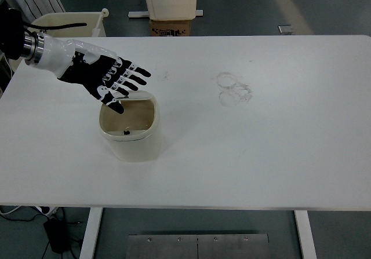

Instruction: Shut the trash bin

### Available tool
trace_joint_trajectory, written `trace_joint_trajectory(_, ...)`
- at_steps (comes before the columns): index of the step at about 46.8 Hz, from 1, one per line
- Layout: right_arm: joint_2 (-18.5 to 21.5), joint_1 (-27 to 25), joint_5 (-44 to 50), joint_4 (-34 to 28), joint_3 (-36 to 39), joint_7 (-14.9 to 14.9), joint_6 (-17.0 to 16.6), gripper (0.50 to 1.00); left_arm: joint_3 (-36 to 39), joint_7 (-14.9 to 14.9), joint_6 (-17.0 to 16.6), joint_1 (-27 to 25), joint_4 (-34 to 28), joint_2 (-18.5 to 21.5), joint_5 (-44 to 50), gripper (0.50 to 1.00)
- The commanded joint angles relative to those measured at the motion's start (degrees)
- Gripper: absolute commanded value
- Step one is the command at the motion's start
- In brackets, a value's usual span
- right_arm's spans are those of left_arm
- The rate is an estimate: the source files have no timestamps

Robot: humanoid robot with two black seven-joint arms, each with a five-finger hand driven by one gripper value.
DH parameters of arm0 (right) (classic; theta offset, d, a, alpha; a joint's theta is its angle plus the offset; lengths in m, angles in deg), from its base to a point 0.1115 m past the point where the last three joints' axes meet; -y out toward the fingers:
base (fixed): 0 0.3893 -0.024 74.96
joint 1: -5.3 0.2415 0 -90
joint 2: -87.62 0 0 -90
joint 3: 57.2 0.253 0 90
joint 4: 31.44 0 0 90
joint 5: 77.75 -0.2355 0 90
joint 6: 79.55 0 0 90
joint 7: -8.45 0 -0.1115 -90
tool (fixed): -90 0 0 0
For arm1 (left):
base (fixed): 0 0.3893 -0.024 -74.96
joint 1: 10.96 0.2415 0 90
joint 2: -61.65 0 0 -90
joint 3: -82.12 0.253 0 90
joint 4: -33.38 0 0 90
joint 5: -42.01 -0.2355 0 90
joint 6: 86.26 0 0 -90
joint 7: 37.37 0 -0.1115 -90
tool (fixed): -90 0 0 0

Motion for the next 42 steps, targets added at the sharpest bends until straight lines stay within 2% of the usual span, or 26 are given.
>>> trace_joint_trajectory(1, 0.0, 0.0, -0.1, 0.1, 0.0, 0.0, 0.0, 0.991, 2.6, 0.0, 0.0, -1.7, -1.3, 0.0, 0.0, 1.0)
trace_joint_trajectory(12, 0.0, 0.0, -0.1, 0.0, 0.0, 0.0, 0.0, 0.991, 6.5, 0.0, 0.0, -5.7, -3.6, 1.0, 0.0, 1.0)
trace_joint_trajectory(21, 0.0, 0.1, 0.0, 0.1, 0.0, 0.0, 0.0, 0.991, 7.2, 0.0, 0.0, -5.9, -4.1, 1.0, 0.0, 1.0)
trace_joint_trajectory(42, 0.0, 0.0, -0.1, 0.4, 0.0, 0.0, -0.1, 0.991, 9.1, 0.0, 0.0, -6.0, -4.1, -2.0, 0.0, 1.0)
